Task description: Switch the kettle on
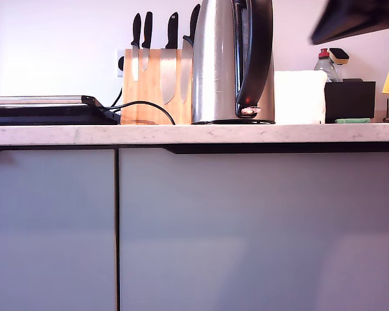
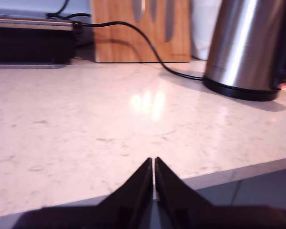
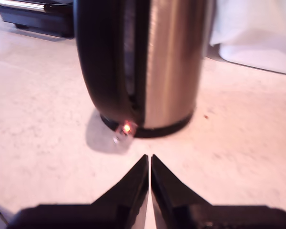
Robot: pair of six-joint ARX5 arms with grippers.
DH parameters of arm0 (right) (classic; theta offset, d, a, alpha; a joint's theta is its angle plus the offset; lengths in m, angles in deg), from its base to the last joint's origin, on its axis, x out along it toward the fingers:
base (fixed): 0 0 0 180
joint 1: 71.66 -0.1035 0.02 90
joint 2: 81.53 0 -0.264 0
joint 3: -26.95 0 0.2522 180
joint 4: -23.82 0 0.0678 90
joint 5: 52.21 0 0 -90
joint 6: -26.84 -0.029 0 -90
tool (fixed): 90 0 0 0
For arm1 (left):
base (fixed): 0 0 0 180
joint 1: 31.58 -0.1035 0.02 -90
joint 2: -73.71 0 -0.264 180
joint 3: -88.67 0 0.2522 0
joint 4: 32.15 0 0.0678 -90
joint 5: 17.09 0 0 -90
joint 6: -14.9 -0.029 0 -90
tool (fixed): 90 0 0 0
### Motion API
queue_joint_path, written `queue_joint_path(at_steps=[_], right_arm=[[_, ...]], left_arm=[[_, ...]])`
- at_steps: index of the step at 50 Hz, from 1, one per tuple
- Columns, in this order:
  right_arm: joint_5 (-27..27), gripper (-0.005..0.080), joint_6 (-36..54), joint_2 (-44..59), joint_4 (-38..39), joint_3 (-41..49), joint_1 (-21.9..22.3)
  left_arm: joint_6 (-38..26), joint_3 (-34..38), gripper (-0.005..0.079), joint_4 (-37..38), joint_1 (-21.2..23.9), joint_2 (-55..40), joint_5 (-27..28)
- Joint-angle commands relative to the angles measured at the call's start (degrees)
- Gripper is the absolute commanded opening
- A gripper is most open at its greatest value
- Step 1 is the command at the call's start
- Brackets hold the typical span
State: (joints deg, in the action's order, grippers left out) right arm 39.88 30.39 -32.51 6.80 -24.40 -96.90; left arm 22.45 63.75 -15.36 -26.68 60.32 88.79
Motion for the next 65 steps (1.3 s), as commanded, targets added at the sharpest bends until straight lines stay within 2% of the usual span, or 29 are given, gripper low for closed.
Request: queue_joint_path(at_steps=[1, 17, 47, 65], right_arm=[[1.01, -0.0011, 0.15, -2.62, -0.31, 2.80, -0.24], [4.74, -0.0011, -0.61, -16.13, -8.35, 6.19, -0.15], [5.88, -0.0011, -2.19, -38.95, -27.39, 8.66, -0.22], [4.42, -0.0011, -2.03, -40.35, -27.50, 8.66, -0.24]], left_arm=[[-0.11, -0.98, -0.0011, -0.07, -0.31, -0.44, -0.50], [-0.09, -0.98, -0.0011, 2.05, -0.31, -0.44, -0.50], [-0.09, -0.98, -0.0011, 13.44, -0.31, -0.44, -0.50], [-0.09, -0.98, -0.0011, 22.16, -0.31, -0.44, -0.48]])
